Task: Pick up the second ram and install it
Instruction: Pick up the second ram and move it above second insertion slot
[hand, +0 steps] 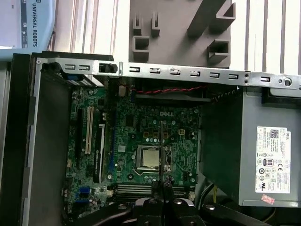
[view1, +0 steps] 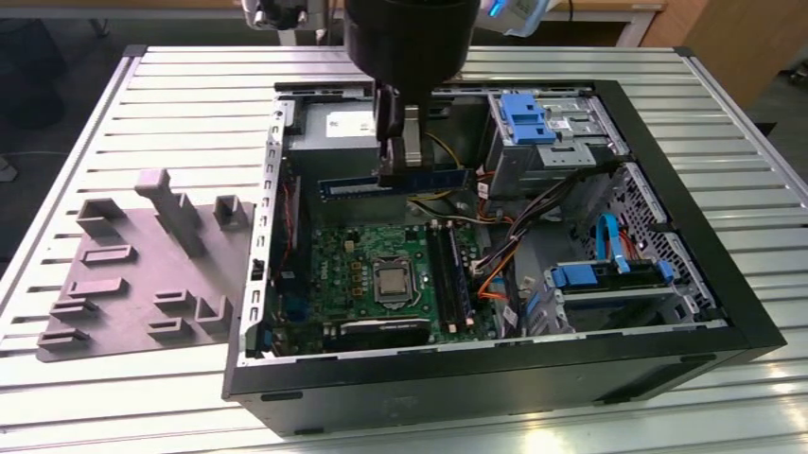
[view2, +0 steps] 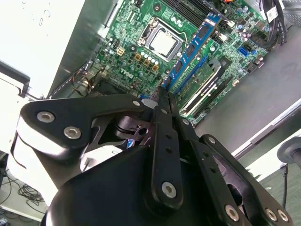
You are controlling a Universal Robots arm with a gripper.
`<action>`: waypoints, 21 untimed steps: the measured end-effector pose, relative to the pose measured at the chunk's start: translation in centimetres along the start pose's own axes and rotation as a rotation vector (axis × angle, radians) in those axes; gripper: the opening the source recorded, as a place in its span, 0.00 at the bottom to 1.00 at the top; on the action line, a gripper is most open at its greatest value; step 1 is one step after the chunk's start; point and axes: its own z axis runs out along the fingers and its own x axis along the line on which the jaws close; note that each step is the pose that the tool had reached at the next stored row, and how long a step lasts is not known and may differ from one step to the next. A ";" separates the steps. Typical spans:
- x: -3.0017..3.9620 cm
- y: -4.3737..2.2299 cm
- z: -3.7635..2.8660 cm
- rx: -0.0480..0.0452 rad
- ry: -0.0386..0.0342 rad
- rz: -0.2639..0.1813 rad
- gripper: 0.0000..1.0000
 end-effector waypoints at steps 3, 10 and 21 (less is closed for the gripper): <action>0.02 -0.20 0.26 0.0000 -0.0001 0.000 0.12; 0.06 -0.81 0.93 -0.0002 -0.0001 0.002 0.12; 0.05 -1.57 2.15 -0.0005 -0.0006 0.006 0.12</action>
